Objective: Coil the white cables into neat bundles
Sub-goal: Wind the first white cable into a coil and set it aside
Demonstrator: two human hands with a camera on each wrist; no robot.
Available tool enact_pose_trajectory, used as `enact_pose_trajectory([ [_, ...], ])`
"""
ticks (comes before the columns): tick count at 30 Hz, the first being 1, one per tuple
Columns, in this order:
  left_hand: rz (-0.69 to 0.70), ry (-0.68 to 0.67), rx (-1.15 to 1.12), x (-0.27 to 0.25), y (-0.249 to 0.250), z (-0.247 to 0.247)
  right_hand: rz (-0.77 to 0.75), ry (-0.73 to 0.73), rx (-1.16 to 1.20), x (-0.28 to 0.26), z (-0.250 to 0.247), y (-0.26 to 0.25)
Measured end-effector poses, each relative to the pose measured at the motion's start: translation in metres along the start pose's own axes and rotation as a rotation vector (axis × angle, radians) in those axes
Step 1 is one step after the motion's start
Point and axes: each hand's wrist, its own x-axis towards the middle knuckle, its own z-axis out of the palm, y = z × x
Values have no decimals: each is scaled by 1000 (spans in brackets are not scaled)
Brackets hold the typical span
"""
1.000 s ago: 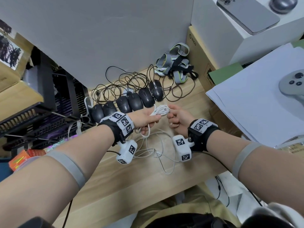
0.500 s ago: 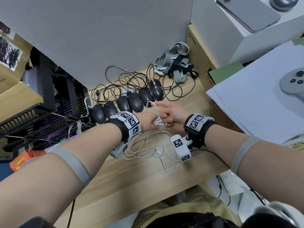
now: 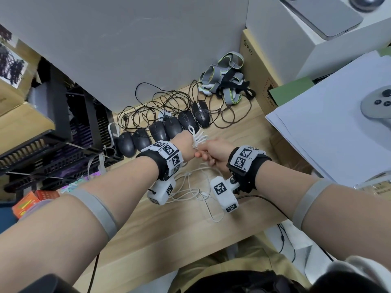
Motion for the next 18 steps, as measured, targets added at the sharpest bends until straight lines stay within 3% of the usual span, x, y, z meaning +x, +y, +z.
enact_pose_trajectory([
  [3, -69, 6, -125, 1, 1, 3, -107, 84, -71, 4, 0, 6],
  [6, -117, 20, -224, 5, -2, 7, -140, 37, -22, 3, -4, 12],
  [10, -5, 31, -226, 1, 0, 6, -140, -29, 21, 0, -10, 18],
  [12, 47, -22, -301, -3, -1, 2, -170, 7, 76, 1, -11, 21],
  [16, 74, -249, -656, -4, -13, -3, -270, 79, 145, 2, -16, 26],
  [18, 83, -311, -859, -6, -11, -3, -274, 12, 243, 3, -16, 29],
])
